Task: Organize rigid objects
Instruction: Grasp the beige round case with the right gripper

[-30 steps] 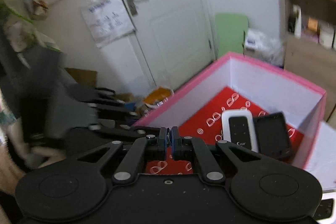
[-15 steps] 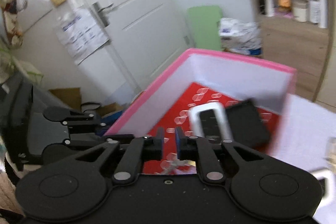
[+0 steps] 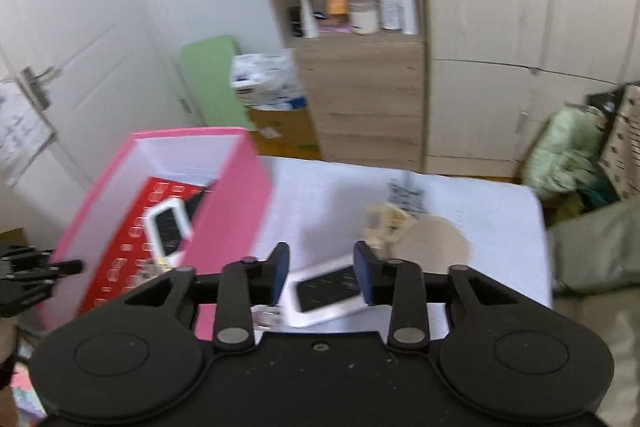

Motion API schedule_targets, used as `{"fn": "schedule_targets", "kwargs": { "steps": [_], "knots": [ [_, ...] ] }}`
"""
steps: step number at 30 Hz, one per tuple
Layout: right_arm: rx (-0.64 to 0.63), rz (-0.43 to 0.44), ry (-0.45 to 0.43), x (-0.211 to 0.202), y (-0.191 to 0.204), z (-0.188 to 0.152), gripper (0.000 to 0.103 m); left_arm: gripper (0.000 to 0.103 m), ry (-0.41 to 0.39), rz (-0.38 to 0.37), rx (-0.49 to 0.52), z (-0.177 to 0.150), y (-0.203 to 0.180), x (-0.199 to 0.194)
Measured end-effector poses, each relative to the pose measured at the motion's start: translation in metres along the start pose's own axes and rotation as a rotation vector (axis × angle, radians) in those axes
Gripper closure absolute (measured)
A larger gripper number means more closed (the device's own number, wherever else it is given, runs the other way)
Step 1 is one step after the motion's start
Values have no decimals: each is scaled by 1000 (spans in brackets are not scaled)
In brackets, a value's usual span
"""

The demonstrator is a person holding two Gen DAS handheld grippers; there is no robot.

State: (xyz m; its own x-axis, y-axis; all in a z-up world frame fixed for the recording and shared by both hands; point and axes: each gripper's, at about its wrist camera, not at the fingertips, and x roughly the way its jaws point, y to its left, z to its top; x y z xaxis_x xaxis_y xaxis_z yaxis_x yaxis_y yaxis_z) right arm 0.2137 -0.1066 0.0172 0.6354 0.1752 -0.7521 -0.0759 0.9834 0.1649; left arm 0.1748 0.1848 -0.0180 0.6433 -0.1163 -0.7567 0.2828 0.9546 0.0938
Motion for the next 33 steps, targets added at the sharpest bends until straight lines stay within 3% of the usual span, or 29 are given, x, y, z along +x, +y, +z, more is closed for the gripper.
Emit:
{"fn": "schedule_targets", "kwargs": {
  "steps": [5,12,20,24,31,33],
  "knots": [
    [-42,-82,21,26,-17,-7,37,93,3,-5,-3,1,0,0],
    [-136,-170,62,60,-39,-15,32,93,5,-1,-3,2,1,0],
    [-294,-181,110,99,-49,-15,29,93,8,-6,-18,1,1,0],
    [-318,-174,112,112,-59,-10,11,93,9,-2,-26,1,0,1],
    [-268,-82,96,127,-73,-14,11,93,15,4,-24,0,-1,-1],
    [-211,-50,74,127,-78,-16,17,93,16,8,-20,0,-2,-2]
  ]
}}
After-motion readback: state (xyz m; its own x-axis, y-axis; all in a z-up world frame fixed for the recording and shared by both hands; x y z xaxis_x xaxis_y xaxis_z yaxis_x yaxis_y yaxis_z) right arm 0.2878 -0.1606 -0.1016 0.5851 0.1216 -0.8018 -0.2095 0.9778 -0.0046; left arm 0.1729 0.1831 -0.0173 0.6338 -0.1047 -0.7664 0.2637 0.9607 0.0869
